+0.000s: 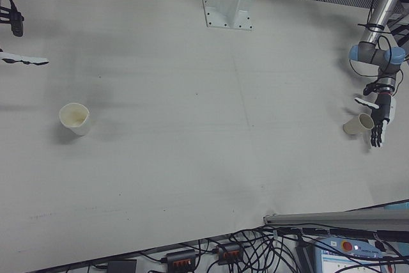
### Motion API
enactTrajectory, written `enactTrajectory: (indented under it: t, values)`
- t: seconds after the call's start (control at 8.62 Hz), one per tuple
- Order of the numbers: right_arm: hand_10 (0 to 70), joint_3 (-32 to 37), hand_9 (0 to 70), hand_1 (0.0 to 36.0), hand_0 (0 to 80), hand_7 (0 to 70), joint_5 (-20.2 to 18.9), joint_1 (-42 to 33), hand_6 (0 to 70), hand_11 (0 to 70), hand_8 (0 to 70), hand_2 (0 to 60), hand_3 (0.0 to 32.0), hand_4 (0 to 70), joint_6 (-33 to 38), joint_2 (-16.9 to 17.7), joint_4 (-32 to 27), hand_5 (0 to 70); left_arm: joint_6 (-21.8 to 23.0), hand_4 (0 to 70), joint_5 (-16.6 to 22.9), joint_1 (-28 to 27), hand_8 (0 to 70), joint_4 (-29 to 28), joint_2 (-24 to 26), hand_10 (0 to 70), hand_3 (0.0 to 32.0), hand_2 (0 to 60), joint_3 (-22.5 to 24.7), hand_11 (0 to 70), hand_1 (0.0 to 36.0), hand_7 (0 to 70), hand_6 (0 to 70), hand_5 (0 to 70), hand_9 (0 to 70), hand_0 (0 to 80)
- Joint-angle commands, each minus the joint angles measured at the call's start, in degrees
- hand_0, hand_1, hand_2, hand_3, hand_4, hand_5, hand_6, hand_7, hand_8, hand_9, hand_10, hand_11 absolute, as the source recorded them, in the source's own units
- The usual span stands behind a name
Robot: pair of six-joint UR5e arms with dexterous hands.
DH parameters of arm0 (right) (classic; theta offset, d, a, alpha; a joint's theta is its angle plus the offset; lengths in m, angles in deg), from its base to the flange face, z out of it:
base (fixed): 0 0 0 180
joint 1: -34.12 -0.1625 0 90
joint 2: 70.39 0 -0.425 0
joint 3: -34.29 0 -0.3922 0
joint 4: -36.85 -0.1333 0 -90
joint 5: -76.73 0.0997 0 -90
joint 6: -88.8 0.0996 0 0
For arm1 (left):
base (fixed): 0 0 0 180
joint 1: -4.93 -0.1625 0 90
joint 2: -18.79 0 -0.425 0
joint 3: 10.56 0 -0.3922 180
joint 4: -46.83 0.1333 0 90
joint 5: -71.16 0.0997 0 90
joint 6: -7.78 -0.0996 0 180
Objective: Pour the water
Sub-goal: 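Move the left hand beside the beige paper cup, then close the left hand fingers around the beige paper cup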
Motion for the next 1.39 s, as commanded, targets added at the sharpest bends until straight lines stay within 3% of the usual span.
enactTrajectory:
  t: [0.0,0.81,0.93,1.04,1.16,1.28]
  values:
    - [0.0,0.14,0.0,20.3,58.4,0.0,-0.04,-0.06,0.0,0.0,0.0,0.0,0.0,0.0,-0.12,0.00,0.06,0.0,-0.51,7.7,-0.14,-0.36,2.9,0.71,2.14,0.0,5.2,0.0,-1.56,0.0,9.1,2.2,0.0,0.0,0.0,58.9]
    - [0.0,0.58,0.0,19.4,57.1,0.0,0.05,-0.06,0.0,0.0,0.0,0.0,0.0,0.0,-0.12,0.00,-0.03,0.0,-0.43,9.5,-0.13,-0.71,3.1,2.82,4.16,0.0,3.6,0.0,-1.21,0.0,10.3,3.7,0.0,0.0,0.0,61.2]
    - [0.0,0.67,0.0,19.2,57.0,0.0,0.05,-0.15,0.0,0.0,0.0,0.0,0.0,0.0,-0.12,0.00,-0.12,0.0,-0.43,10.9,0.04,-0.71,3.2,3.43,4.60,0.0,0.8,0.0,-1.12,0.0,10.9,3.8,0.0,4.8,0.0,62.3]
    - [0.0,0.67,0.0,19.1,56.8,0.0,0.05,-0.15,0.0,0.0,0.0,0.0,0.0,0.0,-0.12,0.00,-0.12,0.0,-0.43,12.6,0.04,-0.71,3.2,3.70,4.78,0.0,0.0,0.0,-1.12,0.0,11.3,3.6,0.0,10.9,0.0,63.0]
    - [0.0,0.67,0.0,19.0,56.7,0.0,0.05,-0.15,0.0,0.0,0.0,0.0,0.0,0.0,-0.12,0.00,-0.12,0.0,-0.43,24.5,-0.13,-0.71,3.5,4.22,4.87,0.0,0.0,0.0,-1.03,0.0,13.9,2.7,0.5,62.3,0.0,74.2]
    - [0.0,0.67,0.0,19.1,56.8,0.0,0.05,-0.15,0.0,0.0,0.0,0.0,0.0,0.0,-0.12,0.00,-0.03,0.0,-0.34,31.6,-0.22,-0.71,3.7,4.93,4.87,0.0,0.0,0.0,-0.86,0.2,15.8,2.5,0.7,70.0,0.0,80.0]
